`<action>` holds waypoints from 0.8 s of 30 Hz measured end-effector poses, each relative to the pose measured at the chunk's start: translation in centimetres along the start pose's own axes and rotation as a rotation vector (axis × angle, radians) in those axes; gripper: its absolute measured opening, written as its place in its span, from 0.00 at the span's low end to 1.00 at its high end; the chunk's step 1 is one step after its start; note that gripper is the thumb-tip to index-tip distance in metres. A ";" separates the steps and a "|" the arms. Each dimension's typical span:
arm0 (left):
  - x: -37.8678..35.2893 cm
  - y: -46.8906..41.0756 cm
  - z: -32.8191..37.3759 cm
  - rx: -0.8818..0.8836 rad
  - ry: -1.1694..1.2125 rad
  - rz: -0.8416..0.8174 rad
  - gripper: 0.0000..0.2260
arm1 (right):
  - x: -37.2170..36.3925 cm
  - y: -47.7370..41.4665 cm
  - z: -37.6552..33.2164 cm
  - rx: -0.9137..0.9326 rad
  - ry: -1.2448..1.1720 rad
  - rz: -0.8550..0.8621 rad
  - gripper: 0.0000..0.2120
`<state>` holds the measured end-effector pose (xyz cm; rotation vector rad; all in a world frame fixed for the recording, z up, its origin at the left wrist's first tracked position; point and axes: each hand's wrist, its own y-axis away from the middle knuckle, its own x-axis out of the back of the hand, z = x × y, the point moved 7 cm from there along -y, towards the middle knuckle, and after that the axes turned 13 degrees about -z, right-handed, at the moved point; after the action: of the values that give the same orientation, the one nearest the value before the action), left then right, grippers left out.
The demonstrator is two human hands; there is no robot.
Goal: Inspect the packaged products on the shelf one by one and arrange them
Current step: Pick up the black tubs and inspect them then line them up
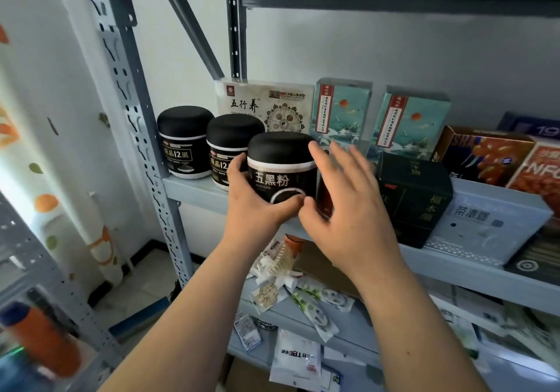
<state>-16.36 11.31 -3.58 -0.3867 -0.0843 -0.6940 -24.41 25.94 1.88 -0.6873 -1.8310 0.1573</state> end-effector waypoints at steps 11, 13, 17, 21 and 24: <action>5.9 3.6 0.9 0.011 0.293 -0.130 0.35 | -7.2 1.9 -3.5 -0.011 -1.072 -0.066 0.45; 6.5 3.9 0.4 0.022 0.318 -0.139 0.32 | -7.9 1.9 -4.1 -0.005 -1.107 -0.036 0.48; 7.6 4.2 -0.2 -0.002 0.441 -0.143 0.17 | -8.6 1.5 -4.9 -0.015 -1.259 0.028 0.46; 9.1 4.6 0.7 -0.086 0.363 -0.188 0.14 | -9.7 1.1 -4.7 -0.092 -1.664 0.126 0.50; 9.5 4.7 1.3 -0.101 0.339 -0.232 0.16 | -10.2 1.1 -4.8 -0.111 -1.784 0.158 0.55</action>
<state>-5.96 9.31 -1.99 -0.3543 0.2314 -0.9867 -17.53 20.38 -5.23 -0.8081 -3.4575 1.0323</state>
